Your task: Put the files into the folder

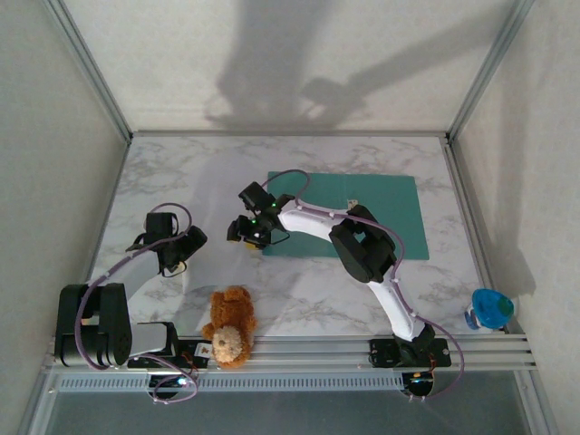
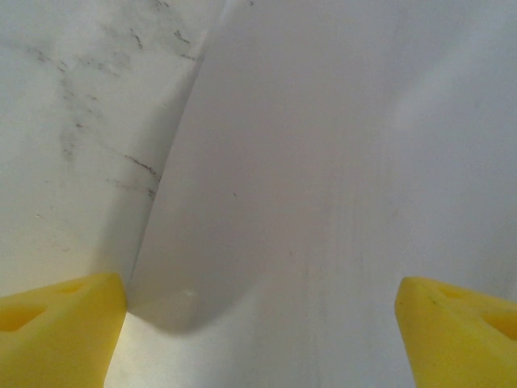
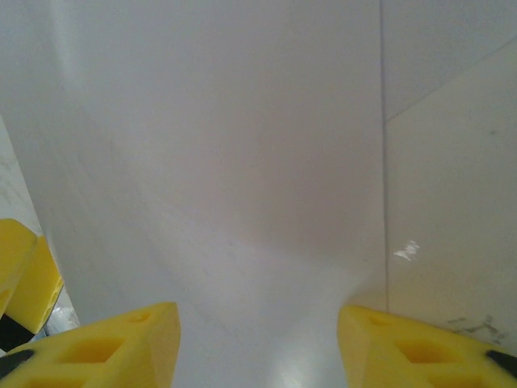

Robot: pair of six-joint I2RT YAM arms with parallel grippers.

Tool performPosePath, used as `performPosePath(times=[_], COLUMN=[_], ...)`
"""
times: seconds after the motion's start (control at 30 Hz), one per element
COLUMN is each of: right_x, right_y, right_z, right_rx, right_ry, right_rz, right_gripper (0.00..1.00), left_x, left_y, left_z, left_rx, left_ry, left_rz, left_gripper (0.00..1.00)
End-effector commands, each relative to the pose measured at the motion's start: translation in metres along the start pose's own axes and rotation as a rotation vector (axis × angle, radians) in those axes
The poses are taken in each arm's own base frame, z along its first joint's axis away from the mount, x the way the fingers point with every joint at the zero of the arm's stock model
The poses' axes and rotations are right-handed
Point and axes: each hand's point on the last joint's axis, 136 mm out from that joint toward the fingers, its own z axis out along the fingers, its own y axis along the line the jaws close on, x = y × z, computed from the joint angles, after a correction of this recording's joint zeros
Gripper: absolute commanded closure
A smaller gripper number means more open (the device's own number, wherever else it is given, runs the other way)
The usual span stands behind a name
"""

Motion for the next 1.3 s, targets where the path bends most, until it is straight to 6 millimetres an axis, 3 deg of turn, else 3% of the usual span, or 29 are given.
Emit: performPosePath(times=[0.0,0.5,0.73,0.97,1.27], right_x=[0.016,0.017,0.019,0.020,0.020], right_y=[-0.023,-0.019,-0.020,-0.018,-0.012], right_z=[0.023,0.026,0.027,0.026,0.025], right_rx=[0.053,0.017,0.009,-0.005,-0.028], right_ry=[0.040,0.043,0.047,0.045,0.050], right_rz=[0.034,0.054,0.058,0.061,0.060], right_gripper=[0.45,0.45,0.45,0.45,0.45], left_x=[0.010,0.015,0.015,0.015,0.017], left_y=[-0.001,-0.011,-0.022,-0.020,-0.023], left_z=[0.003,-0.002,-0.008,-0.008,-0.010], left_rx=[0.032,0.089,0.149,0.143,0.162], left_ry=[0.041,0.061,0.067,0.064,0.070], left_rz=[-0.022,-0.041,-0.066,-0.069,-0.071], left_gripper=[0.13,0.11,0.17,0.16,0.22])
